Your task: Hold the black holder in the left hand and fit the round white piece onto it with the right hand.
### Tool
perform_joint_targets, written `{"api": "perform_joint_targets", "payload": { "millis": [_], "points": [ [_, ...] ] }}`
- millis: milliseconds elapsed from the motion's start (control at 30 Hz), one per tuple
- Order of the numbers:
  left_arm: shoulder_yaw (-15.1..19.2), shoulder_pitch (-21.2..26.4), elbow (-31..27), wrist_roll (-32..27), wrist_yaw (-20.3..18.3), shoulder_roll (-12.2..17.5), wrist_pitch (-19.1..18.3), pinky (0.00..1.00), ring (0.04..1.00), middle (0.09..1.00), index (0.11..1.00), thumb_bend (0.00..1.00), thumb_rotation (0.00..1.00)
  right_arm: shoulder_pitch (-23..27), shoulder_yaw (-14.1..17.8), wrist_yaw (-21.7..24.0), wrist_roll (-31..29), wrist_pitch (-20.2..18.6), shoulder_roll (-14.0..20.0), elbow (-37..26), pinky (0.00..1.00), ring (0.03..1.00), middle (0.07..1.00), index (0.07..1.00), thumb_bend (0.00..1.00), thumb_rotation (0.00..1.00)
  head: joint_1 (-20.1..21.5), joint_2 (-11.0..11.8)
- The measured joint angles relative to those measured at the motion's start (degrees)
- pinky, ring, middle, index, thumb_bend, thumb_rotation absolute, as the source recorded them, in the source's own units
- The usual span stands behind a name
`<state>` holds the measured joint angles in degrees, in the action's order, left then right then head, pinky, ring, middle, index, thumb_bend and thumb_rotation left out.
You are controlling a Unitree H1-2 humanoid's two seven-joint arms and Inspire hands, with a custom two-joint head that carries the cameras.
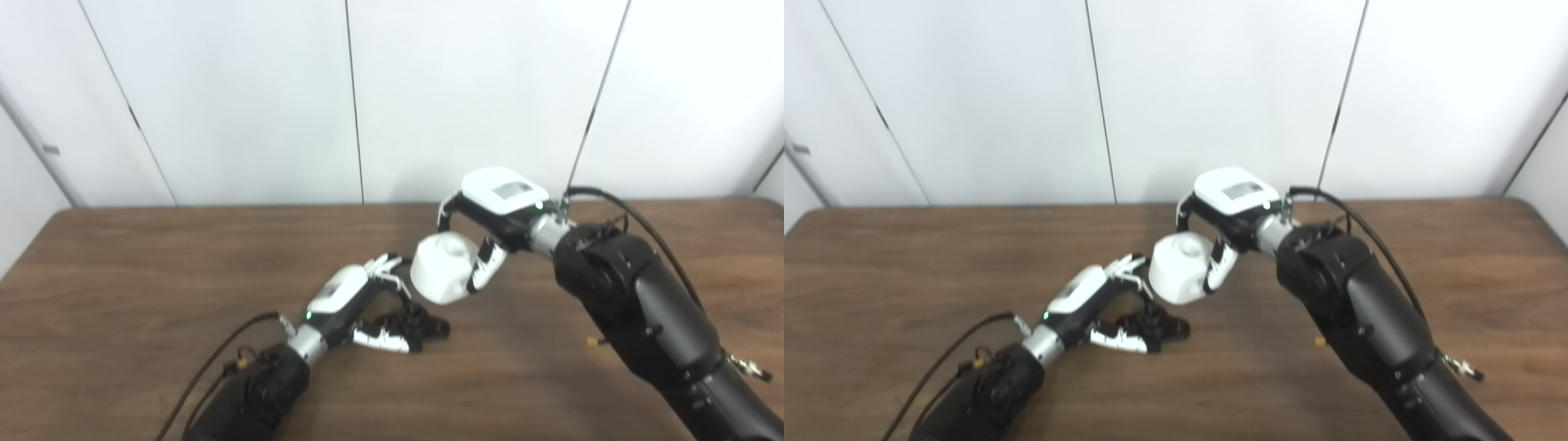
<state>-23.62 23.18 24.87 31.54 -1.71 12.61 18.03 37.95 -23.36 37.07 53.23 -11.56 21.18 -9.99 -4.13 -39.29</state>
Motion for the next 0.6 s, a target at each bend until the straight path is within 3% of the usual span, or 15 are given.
{"api": "perform_joint_targets", "payload": {
  "millis": [600],
  "points": [
    [-0.64,-0.03,-0.68,0.47,0.18,-0.66,-1.28,0.97,1.000,0.943,0.482,0.52,0.06,0.34,-2.56,0.39,1.86,2.63,-2.06,0.01,0.81,0.833,0.773,0.481,0.53,0.14,-0.44,-0.53]
  ]
}}
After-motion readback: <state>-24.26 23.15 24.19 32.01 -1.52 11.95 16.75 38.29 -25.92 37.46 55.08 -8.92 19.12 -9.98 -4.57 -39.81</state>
